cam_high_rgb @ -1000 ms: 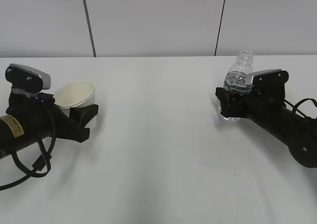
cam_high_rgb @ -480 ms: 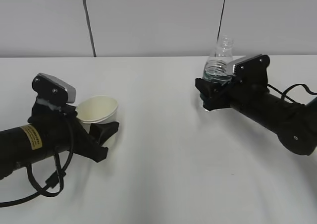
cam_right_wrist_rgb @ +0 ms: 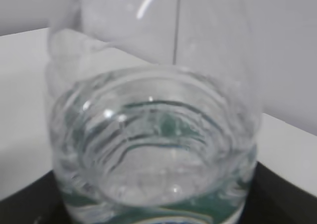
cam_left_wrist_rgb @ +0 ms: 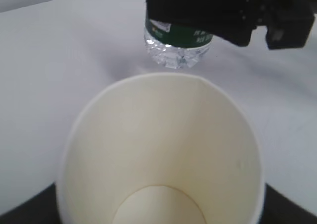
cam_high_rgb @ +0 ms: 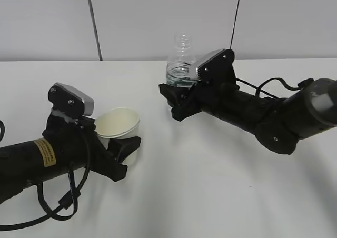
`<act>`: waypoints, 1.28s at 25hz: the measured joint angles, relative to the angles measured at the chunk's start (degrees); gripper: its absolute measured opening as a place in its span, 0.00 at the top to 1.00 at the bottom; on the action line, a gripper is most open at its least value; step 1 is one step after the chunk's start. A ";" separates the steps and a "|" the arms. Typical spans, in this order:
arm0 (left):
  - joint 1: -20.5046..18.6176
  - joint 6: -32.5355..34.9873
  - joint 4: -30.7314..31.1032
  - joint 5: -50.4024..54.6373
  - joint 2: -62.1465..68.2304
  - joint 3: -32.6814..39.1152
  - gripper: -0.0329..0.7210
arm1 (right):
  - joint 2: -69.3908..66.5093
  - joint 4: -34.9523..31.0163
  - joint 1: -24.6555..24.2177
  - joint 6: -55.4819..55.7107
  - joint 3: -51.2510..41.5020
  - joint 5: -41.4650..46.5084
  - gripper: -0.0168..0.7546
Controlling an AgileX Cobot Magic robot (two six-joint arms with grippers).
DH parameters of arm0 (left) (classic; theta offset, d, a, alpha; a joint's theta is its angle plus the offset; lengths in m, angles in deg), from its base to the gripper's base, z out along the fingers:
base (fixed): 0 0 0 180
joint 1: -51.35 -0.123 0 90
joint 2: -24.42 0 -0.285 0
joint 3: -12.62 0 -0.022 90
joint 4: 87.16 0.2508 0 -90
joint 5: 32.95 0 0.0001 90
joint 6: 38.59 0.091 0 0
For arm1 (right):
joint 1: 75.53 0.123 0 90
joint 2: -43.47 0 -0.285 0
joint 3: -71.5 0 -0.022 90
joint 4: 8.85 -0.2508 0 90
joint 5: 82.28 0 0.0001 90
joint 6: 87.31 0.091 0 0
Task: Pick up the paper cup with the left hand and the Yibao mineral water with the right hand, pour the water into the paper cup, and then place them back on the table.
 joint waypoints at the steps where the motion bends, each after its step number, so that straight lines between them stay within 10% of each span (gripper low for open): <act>1: 0.05 0.00 0.00 0.00 0.00 0.00 0.39 | 0.00 1.28 0.56 0.02 0.30 0.42 0.35; 32: 0.10 -0.06 6.59 -3.26 0.00 0.00 0.38 | -1.93 9.98 1.24 -33.31 2.75 -1.06 0.35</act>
